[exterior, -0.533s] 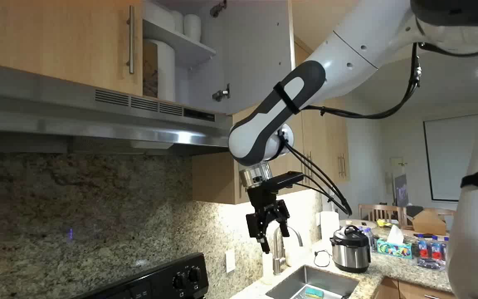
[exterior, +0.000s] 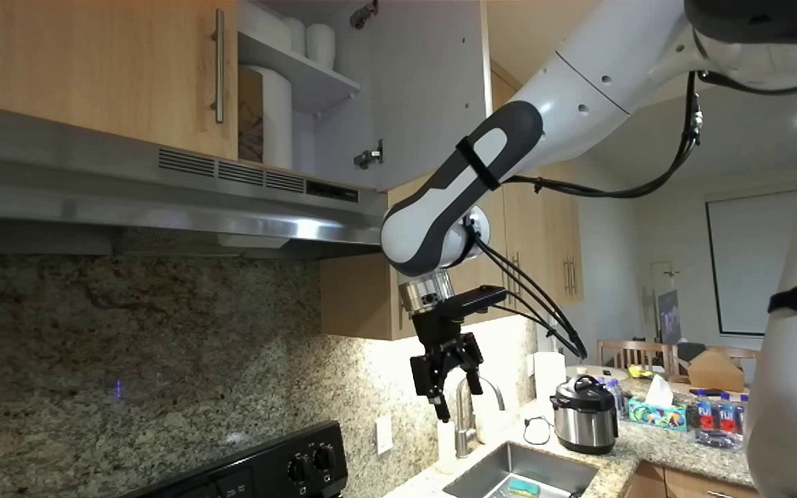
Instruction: Open the left door of the cupboard
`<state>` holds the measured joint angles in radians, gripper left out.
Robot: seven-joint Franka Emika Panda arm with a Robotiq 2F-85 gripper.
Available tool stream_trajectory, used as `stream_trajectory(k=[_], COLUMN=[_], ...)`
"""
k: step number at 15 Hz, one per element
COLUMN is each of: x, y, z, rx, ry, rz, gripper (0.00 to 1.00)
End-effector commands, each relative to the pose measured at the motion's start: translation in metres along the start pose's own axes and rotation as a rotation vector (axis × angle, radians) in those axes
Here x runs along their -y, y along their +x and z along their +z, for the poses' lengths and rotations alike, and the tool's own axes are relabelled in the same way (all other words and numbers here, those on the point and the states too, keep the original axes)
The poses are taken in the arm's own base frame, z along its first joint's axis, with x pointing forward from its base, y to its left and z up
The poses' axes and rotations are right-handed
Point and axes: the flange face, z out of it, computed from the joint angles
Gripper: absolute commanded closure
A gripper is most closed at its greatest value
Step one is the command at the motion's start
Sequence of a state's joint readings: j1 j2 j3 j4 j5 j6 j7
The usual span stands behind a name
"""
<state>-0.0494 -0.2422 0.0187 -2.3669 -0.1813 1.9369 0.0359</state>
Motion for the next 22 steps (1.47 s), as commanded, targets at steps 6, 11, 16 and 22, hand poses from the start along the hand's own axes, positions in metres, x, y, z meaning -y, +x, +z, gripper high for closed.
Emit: stream_trajectory(k=[6, 11, 16, 22], x=[0.000, 0.000, 0.016, 0.038], y=[0.000, 0.000, -0.009, -0.034], z=[0.000, 0.000, -0.014, -0.057], rx=[0.001, 0.001, -0.029, -0.115], ry=[0.000, 0.000, -0.018, -0.053], rz=[0.000, 0.000, -0.012, -0.084], gripper=[0.00, 0.00, 0.00, 0.00])
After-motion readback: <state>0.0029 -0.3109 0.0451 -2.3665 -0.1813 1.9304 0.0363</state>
